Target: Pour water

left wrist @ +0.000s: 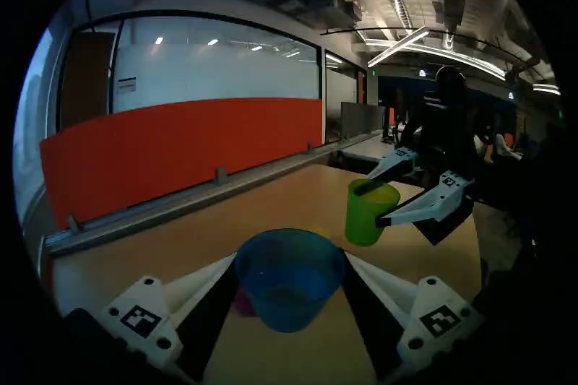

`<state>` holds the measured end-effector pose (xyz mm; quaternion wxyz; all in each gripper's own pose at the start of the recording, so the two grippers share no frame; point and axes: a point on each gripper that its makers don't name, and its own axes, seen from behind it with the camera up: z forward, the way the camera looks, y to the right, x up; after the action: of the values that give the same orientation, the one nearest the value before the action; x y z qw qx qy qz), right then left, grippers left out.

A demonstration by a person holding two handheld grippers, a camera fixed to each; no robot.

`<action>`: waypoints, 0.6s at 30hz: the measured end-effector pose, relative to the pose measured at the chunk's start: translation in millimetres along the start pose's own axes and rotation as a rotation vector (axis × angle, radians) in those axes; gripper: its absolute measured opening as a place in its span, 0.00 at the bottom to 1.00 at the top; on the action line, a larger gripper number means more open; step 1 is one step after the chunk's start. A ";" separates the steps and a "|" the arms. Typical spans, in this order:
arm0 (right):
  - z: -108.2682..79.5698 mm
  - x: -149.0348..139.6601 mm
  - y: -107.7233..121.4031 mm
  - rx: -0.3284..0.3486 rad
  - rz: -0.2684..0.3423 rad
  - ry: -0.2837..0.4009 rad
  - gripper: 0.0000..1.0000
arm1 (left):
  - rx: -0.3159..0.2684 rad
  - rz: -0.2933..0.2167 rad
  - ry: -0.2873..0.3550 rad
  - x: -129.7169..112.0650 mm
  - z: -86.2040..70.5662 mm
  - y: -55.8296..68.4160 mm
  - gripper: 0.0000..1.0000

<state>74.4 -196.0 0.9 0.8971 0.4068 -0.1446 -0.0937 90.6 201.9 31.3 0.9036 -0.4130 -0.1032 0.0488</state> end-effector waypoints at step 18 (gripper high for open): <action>-7.6 62.3 6.3 -0.020 -0.013 0.161 0.92 | 0.014 -0.029 0.152 51.6 -7.7 4.4 0.89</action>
<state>135.8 -204.3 12.3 0.9092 0.4049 -0.0685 -0.0681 142.6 208.1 30.6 0.9123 -0.4076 -0.0399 0.0049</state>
